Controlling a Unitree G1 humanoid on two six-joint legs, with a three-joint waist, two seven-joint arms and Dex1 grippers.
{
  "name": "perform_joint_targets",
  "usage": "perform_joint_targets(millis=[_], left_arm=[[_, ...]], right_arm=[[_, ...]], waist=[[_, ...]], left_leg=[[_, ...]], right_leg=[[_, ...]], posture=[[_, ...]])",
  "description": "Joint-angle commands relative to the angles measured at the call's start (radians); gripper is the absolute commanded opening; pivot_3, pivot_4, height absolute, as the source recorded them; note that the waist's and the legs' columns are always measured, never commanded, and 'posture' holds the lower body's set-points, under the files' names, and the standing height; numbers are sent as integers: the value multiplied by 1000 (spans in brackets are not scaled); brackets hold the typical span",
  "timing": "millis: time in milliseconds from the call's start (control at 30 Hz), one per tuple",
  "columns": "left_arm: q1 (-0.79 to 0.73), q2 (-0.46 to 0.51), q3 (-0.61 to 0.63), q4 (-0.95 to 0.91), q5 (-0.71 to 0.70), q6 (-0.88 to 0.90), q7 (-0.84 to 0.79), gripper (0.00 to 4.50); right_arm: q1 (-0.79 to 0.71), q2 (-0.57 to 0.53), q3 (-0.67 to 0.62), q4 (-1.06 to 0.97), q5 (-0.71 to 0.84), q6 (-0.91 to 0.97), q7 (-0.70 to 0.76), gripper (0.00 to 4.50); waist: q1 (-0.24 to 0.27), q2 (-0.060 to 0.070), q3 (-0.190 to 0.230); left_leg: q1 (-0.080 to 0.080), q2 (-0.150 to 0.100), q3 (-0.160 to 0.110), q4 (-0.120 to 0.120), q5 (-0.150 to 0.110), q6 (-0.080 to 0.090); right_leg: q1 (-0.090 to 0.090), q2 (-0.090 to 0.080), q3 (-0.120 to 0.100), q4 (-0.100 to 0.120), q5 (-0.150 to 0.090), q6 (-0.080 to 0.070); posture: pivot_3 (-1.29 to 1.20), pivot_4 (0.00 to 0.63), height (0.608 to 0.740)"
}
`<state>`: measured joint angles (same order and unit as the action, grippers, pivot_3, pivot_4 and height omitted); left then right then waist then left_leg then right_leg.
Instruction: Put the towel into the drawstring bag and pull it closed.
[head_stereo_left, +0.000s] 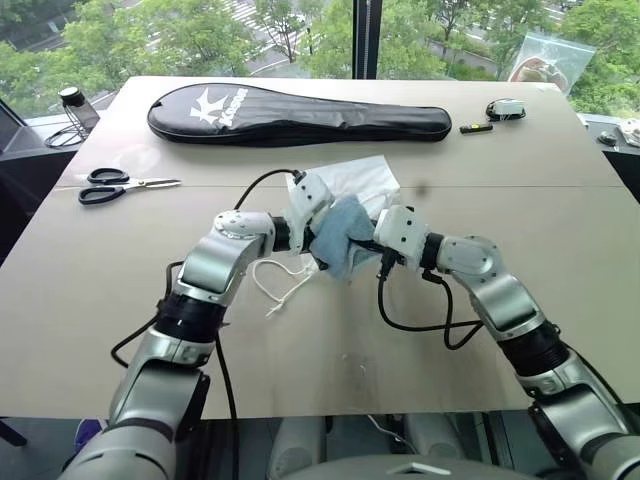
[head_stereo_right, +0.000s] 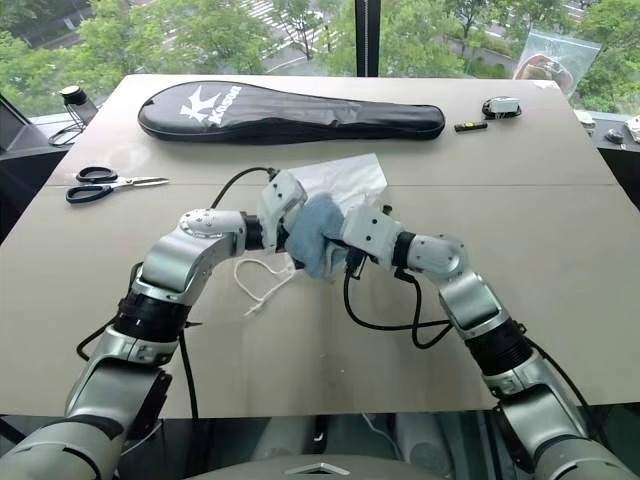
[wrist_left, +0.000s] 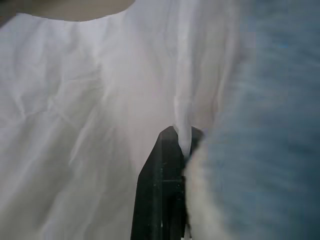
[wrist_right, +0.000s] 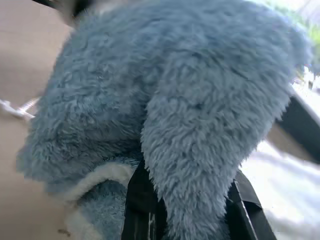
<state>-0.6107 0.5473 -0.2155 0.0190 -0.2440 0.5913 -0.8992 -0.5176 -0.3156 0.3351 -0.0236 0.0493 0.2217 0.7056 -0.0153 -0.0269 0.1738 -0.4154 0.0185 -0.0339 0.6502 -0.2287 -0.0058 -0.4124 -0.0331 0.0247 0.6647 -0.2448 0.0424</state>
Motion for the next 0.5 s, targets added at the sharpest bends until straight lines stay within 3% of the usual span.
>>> perform_joint_targets(millis=[33, 233, 367, 500], left_arm=[[4, -9, 5, -103, -17, -60, -30, 0], [-18, -42, 64, -81, -30, -39, 22, 0], [-52, -85, 107, -61, -46, 15, 80, 0], [-58, -98, 107, -81, -67, 32, 75, 0]], right_arm=[[-2, 13, -53, -2, 24, 160, -42, 54], [28, -30, 5, -31, -28, 272, -36, 54], [25, -123, 130, -40, -178, 124, -9, 54], [-3, -109, 149, -27, -200, 132, 6, 54]], waist=[[2, 0, 0], [1, 0, 0], [1, 0, 0], [-1, 0, -1]], left_leg=[[0, 0, 0, 0, 0, 0], [0, -1, 0, 1, 0, 0], [0, -1, -1, 1, 0, 0], [1, -1, 0, 1, 0, 0]], right_leg=[[0, 0, 0, 0, 0, 0], [0, 0, 0, 0, 0, 0], [0, 0, -1, 0, 0, 0], [1, 0, -1, 0, 0, 0]], posture=[[0, 150, 740], [0, 150, 740], [0, 150, 740], [0, 150, 740]])
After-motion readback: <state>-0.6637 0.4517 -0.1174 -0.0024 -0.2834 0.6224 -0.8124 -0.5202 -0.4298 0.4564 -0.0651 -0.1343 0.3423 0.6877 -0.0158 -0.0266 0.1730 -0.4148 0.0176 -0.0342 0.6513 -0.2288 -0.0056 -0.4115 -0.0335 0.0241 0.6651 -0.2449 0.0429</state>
